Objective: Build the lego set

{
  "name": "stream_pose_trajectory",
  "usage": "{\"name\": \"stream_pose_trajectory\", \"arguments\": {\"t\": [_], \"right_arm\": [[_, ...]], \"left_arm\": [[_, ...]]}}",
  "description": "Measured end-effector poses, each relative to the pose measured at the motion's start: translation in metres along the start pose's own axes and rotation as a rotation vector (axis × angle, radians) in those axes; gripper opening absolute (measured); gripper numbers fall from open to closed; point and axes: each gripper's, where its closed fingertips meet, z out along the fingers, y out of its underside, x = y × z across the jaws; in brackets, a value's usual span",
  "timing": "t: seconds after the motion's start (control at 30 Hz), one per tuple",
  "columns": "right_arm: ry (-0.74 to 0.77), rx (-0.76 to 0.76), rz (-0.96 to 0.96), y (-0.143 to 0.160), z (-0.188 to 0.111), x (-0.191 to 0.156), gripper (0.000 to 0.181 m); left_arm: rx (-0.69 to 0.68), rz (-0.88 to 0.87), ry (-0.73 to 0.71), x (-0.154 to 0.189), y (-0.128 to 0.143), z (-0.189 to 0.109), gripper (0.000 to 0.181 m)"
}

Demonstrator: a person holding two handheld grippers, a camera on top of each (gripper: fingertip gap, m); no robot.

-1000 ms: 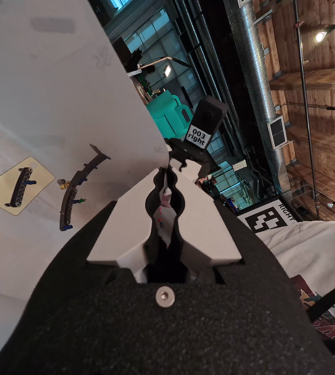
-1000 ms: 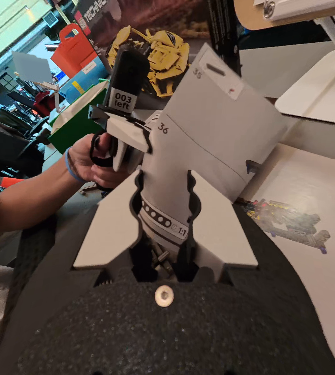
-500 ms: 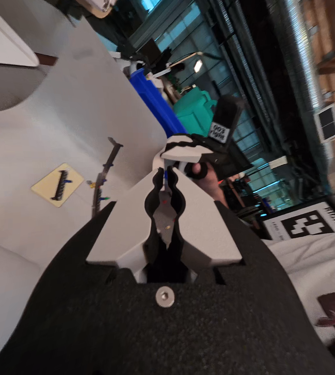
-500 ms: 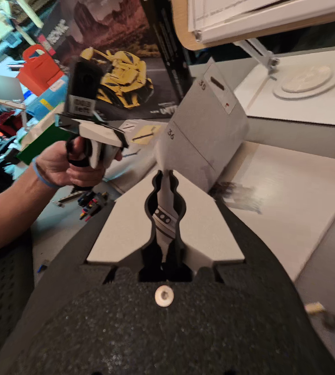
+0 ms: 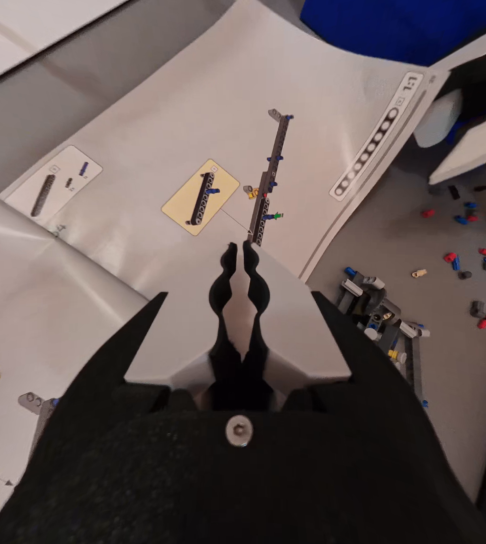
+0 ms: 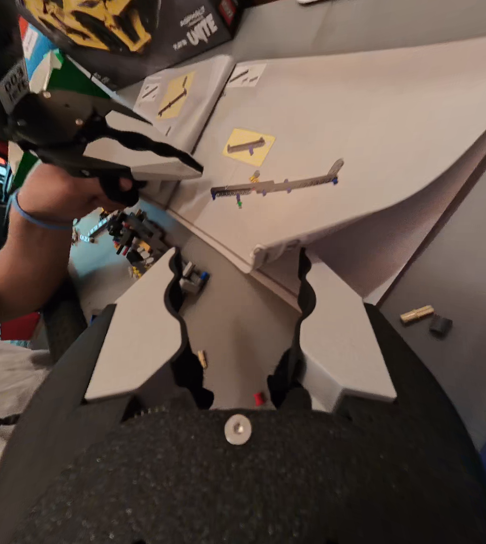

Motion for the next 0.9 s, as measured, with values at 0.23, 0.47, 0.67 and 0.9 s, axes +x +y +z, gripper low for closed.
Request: {"name": "stream_pose_trajectory", "arguments": {"t": [0.23, 0.47, 0.67, 0.9], "right_arm": [[0.157, -0.101, -0.085, 0.031, 0.006, 0.004, 0.081], [0.243, 0.001, 0.064, 0.019, 0.001, 0.029, 0.056], [0.331, 0.061, 0.121, 0.012, 0.007, 0.033, 0.005], [0.585, 0.124, -0.519, -0.025, 0.021, -0.025, 0.0]], "left_arm": [[-0.01, 0.027, -0.008, 0.004, -0.001, -0.003, 0.003], [-0.008, -0.001, 0.039, 0.008, 0.0, -0.002, 0.003], [0.04, -0.038, 0.115, 0.02, -0.01, -0.007, 0.005], [0.267, -0.256, 0.388, 0.044, -0.055, -0.046, 0.048]]}}
